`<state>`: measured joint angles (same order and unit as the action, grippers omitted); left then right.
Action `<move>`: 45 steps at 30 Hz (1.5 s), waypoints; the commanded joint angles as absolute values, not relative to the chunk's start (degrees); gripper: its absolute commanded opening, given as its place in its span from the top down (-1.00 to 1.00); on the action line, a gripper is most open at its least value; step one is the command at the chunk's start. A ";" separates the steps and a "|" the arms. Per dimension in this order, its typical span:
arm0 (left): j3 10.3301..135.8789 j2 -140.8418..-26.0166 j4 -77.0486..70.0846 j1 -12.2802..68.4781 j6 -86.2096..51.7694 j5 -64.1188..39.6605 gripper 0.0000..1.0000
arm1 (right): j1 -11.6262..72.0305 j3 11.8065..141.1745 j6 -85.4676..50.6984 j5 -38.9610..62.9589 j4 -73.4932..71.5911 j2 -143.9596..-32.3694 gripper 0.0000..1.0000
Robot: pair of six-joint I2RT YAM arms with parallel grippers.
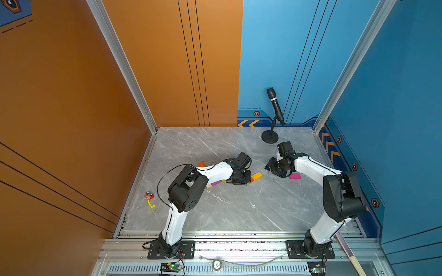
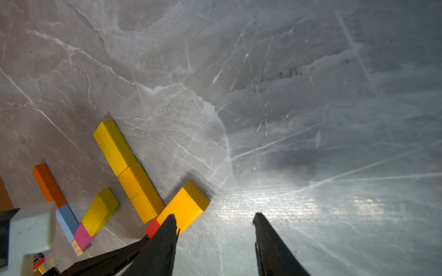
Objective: Assemble the letter v with building blocks
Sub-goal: Assemble the building block at the center of the board, then pick up the building block from the center of the board.
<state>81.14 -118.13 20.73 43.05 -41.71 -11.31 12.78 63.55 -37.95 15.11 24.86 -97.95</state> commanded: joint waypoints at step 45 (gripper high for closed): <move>80.07 -111.86 21.44 40.41 -39.73 -10.39 1.00 | 0.65 60.18 -48.23 -6.78 34.73 -98.54 -0.71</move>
<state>79.53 -113.75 20.73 40.91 -40.80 -10.63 1.15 59.29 -47.05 -7.11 35.66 -97.65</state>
